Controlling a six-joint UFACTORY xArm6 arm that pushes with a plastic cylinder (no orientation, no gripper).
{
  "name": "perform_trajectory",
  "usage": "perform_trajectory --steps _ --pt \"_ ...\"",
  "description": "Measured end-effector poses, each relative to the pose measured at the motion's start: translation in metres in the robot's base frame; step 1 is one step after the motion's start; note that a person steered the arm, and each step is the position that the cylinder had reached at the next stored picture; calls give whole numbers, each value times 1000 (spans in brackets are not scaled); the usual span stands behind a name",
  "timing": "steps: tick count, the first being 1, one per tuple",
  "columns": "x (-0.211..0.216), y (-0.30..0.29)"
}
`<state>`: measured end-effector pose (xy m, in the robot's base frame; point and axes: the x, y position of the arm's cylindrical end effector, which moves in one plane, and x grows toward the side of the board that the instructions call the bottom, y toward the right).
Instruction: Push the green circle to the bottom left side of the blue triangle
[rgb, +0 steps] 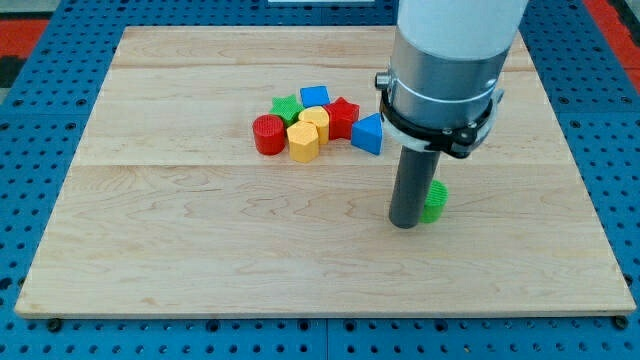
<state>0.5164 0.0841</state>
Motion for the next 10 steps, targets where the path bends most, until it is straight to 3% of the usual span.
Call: perform_trajectory --steps 1,2,3,4,5,8,10 --pt "-12 0" --pt "25 18" --pt "35 72" --pt "6 99" --pt "-14 97" --pt "10 44" --pt "-11 41"
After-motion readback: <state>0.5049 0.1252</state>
